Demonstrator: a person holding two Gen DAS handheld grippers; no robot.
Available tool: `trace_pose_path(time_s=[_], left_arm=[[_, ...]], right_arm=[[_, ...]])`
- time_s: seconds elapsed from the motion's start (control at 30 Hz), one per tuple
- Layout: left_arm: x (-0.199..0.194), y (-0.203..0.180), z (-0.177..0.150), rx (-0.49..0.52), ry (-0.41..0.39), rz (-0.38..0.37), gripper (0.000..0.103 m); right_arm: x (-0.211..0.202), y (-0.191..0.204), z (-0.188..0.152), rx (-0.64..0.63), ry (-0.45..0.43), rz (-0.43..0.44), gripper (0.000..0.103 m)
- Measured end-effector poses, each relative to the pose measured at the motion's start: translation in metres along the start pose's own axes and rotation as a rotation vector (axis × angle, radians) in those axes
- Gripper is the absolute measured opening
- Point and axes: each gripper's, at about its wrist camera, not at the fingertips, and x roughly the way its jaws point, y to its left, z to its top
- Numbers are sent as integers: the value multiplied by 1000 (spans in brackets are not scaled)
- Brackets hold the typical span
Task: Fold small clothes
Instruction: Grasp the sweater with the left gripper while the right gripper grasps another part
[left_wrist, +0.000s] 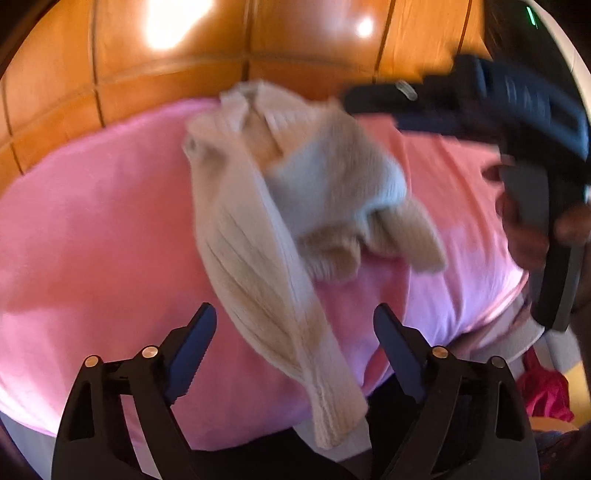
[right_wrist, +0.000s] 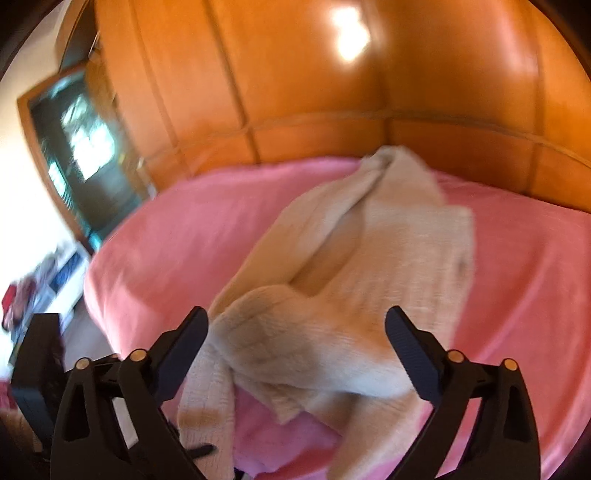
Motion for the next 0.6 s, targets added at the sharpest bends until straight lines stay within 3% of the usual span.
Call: trace_pose_path(time_s=[0.03,0.07,0.1,0.17,0.3,0.4,0.5,0.6], left_arm=[[8,2,0,-5,24,-10,74],[17,3,-1,-11,52,-11,55],[25,6,-3,-20,78,-2,24],[26,19,-3,-80,74,-35,7],[-12,51,1,-153,-38,-48,6],[-44,93,15,-235,-112,-5,6],[-70,151,32,-340,-177,85,6],[-82,208,56,-406,-219,238,6]], right_arm=[[15,7,1,-37,43,-1,86],[28,10,0,-65,88,2,74],[40,14,-2,-97,137,-11,48],[51,17,-8,-158,204,-74,14],[10,-6,-3,-115,110,-111,12],[-30,-41,10,-60,23,-218,12],[-60,-95,27,10,-27,-403,12],[-67,-157,44,95,-31,-571,12]])
